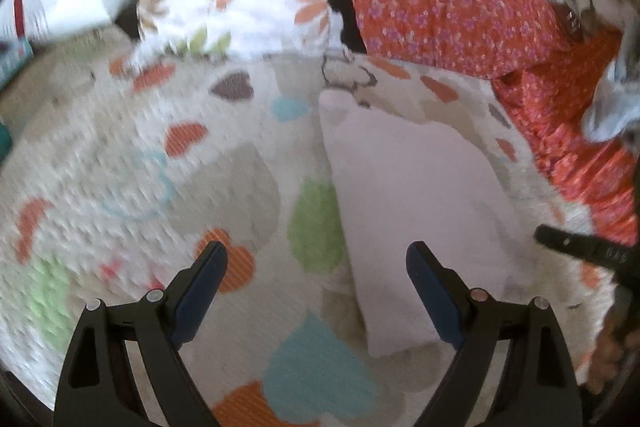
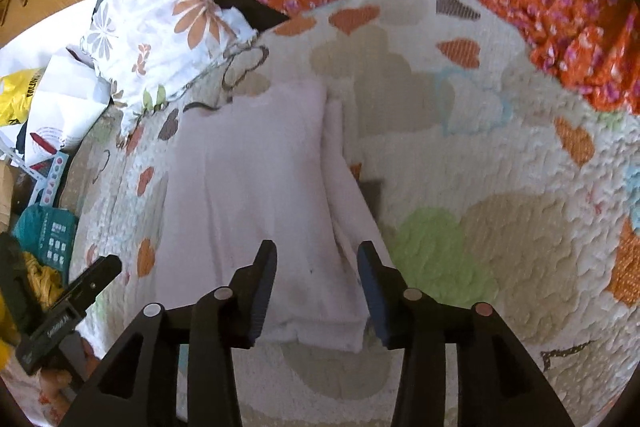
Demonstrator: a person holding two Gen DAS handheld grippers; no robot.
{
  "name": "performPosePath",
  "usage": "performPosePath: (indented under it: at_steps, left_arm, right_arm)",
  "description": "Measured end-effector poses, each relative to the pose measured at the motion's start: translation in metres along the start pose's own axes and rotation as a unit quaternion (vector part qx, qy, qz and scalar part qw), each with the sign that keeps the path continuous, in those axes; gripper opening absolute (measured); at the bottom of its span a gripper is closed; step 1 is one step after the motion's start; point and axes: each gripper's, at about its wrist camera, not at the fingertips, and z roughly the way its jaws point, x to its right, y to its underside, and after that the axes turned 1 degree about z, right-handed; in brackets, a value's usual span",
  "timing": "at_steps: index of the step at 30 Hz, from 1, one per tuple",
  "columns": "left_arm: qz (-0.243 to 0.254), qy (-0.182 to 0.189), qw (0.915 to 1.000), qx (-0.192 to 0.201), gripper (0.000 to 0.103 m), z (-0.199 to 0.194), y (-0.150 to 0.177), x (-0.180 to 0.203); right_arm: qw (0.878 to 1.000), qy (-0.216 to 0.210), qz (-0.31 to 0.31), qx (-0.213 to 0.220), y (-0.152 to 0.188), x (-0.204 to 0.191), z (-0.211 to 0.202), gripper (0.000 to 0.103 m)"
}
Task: Fold small clothes
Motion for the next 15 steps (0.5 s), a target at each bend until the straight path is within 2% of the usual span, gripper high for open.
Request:
performPosePath:
  at_steps: [2, 6, 15]
  left_arm:
    - [0.018, -0.018, 0.9997, 0.002, 0.090, 0.000, 0.001, 0.006]
    - [0.037, -0.026, 0.9989, -0.013, 0.090, 0.007, 0.003, 0.011]
    - [0.055, -0.023, 0.9979, -0.024, 0.090, 0.015, 0.003, 0.017]
  right_arm:
    - [1.000, 0.013, -0.009, 0.011, -0.002, -0.005, 0.001, 0.048]
    - [0.999, 0.038, -0.026, 0.028, -0.006, -0.010, 0.004, 0.053]
    - [0.999, 0.030, -0.016, 0.010, -0.011, -0.012, 0.031, 0.056]
